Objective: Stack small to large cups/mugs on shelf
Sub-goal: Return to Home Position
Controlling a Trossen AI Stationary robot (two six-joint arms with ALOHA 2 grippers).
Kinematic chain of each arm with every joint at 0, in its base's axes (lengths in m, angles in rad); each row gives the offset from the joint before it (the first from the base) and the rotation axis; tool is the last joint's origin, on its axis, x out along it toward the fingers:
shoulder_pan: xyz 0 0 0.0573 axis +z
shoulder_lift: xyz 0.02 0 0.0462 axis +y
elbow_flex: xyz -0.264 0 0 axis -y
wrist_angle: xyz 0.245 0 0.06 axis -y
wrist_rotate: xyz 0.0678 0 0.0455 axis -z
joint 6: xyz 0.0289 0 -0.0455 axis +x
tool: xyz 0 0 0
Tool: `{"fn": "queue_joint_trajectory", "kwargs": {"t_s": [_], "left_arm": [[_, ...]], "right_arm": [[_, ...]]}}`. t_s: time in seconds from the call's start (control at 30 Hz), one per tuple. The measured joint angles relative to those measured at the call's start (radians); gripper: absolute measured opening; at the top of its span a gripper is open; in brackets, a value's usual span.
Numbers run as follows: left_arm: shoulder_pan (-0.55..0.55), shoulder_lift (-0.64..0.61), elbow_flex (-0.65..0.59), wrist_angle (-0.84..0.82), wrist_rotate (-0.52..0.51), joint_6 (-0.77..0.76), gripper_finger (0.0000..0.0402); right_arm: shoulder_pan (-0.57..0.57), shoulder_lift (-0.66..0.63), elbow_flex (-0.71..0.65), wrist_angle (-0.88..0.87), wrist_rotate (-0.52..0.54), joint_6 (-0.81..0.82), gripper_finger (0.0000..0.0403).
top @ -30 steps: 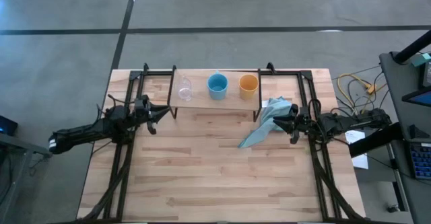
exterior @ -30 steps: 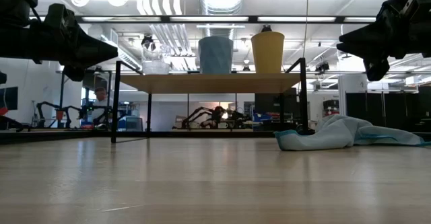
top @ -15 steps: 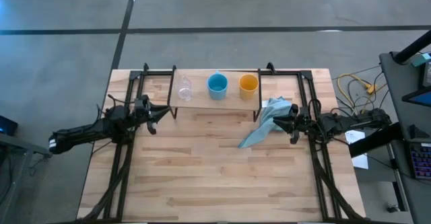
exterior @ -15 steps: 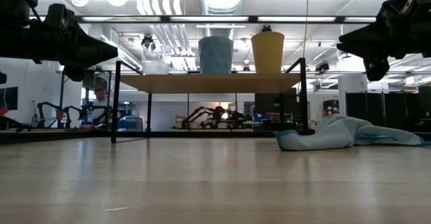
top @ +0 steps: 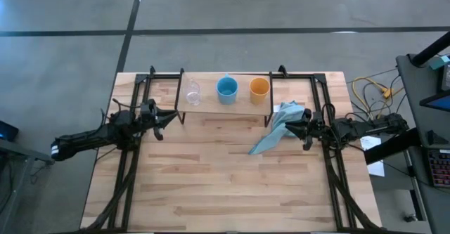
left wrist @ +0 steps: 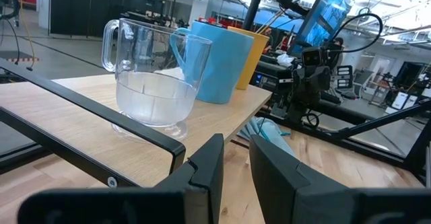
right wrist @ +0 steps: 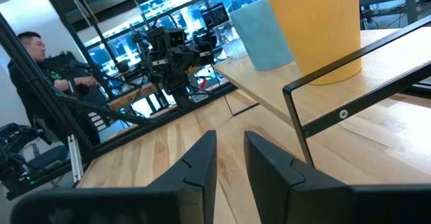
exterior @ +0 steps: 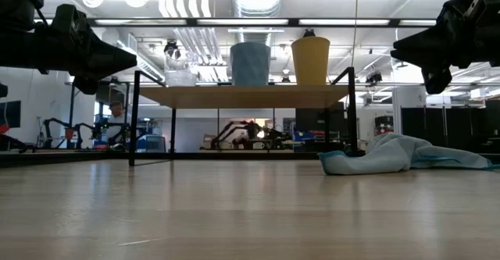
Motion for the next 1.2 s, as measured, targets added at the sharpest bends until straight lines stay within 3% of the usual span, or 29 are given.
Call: {"fn": "queue_joint_trajectory", "kwargs": {"t_s": [1.2], "left_arm": [[0.0, 0.0, 0.0, 0.0, 0.0, 0.0, 0.0059]], "right_arm": [[0.0, 0.0, 0.0, 0.0, 0.0, 0.0, 0.0075]]}}
